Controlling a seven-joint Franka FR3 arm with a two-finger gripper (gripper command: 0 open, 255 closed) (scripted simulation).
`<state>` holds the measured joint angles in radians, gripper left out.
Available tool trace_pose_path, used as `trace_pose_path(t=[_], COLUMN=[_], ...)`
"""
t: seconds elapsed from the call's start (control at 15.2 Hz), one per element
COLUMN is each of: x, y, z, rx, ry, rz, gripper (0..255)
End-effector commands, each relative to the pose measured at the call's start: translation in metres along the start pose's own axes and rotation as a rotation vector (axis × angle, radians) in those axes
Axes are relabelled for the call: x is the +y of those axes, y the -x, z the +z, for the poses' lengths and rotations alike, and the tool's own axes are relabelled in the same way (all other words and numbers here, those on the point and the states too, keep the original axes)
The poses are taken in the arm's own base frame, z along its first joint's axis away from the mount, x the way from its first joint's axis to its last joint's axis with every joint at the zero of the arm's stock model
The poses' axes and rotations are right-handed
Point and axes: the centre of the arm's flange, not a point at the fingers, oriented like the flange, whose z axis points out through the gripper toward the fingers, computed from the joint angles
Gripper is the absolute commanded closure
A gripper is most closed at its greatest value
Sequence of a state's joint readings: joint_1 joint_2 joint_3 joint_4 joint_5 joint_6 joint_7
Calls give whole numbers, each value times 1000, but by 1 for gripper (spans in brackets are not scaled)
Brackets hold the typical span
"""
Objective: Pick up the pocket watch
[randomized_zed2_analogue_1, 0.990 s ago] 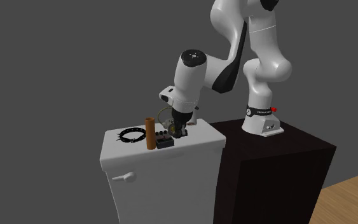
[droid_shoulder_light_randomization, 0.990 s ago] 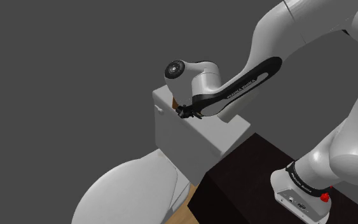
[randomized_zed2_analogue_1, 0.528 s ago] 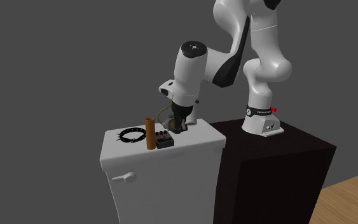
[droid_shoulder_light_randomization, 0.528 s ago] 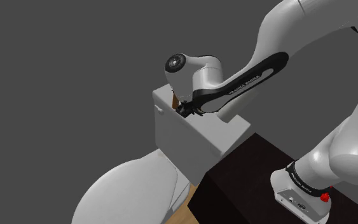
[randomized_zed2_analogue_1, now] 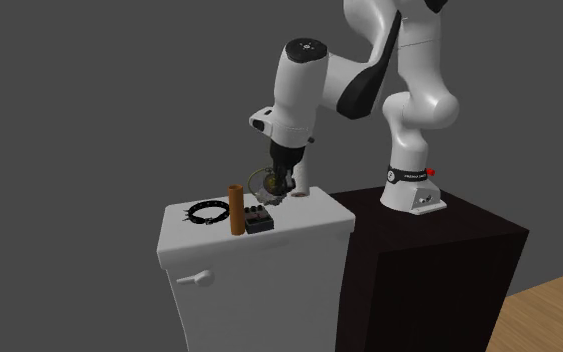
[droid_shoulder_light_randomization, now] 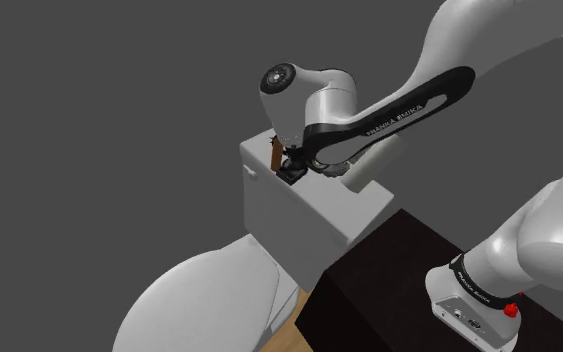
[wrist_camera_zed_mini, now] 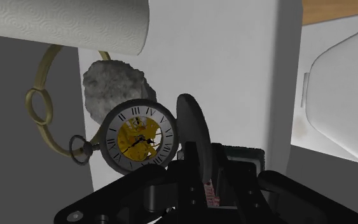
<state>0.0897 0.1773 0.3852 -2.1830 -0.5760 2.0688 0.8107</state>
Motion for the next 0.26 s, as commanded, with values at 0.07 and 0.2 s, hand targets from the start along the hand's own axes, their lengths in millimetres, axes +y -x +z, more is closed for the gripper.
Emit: trace_pose_path(t=[0.07, 0.2], x=[8, 9], y=[-1, -1], z=[-15, -16], rx=[0, 0], ry=[0, 0], rz=[0, 0], gripper=[255, 255])
